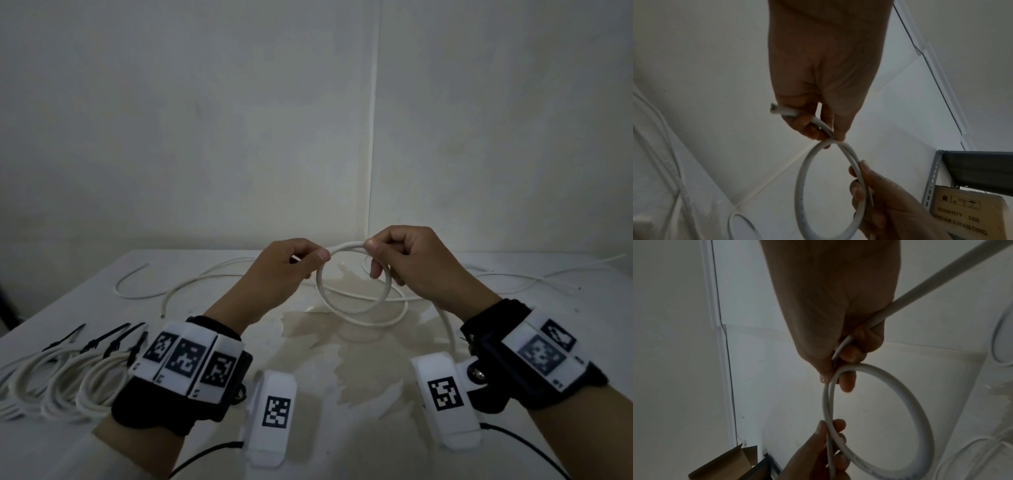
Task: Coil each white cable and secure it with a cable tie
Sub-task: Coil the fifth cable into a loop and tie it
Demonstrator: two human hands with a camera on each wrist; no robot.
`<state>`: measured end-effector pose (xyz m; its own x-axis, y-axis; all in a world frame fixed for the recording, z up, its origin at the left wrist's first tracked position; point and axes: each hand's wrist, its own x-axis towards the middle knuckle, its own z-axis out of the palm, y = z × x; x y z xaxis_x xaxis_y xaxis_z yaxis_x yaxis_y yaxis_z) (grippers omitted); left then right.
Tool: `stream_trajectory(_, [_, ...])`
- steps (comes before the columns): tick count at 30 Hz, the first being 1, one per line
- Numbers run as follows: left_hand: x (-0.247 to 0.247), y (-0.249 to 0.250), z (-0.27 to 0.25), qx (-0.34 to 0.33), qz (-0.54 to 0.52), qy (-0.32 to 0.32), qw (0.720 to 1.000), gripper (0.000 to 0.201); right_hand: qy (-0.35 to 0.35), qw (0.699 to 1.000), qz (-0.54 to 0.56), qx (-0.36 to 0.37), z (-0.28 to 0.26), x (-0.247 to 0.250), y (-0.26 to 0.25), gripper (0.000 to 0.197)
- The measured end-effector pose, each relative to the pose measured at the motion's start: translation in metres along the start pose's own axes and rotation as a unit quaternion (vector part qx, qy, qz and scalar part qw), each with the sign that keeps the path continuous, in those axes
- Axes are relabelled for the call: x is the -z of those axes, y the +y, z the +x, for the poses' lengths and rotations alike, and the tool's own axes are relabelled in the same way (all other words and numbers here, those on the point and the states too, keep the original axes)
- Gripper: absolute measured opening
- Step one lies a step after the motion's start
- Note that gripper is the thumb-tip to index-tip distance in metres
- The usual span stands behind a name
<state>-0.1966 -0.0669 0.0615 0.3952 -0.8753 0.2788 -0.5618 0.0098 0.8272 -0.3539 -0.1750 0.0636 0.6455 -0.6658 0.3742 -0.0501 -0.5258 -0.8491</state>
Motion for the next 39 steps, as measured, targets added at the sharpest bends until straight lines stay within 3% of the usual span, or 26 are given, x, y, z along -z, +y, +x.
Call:
stream_trajectory(14, [-0.004,0.002,-0.005,-0.047,0.057,0.096,0.993,0.020,0.006,0.999,0.016,-0.039,-0.004,-0.006,0.000,0.018])
stream_trajectory(18, [0.004,0.004,-0.009,0.005,0.056,0.053,0.997,0.028,0.004,0.999,0.011,-0.045,-0.003,-0.007,-0.002,0.018])
stream_trajectory(21, [0.013,0.009,-0.010,0.066,-0.038,0.001,0.997,0.029,0.011,0.999,-0.003,-0.048,-0.003,-0.005,0.000,0.018])
stream_trajectory(26, [0.017,0.009,-0.021,0.075,-0.170,-0.079,0.979,0.014,0.020,0.998,0.001,-0.052,-0.006,-0.004,0.001,0.017])
stream_trajectory(31, [0.005,0.007,-0.022,0.034,-0.152,0.012,0.988,0.005,0.027,0.998,0.043,-0.047,-0.009,-0.004,-0.006,0.017])
stream_trajectory(36, [-0.003,0.011,-0.023,0.047,-0.224,-0.020,0.973,0.008,0.025,0.997,0.052,-0.047,-0.011,-0.003,-0.008,0.018])
stream_trajectory(39, [-0.006,0.008,-0.021,0.013,-0.121,-0.006,0.993,0.006,0.024,0.997,0.056,-0.050,-0.013,-0.005,-0.008,0.019])
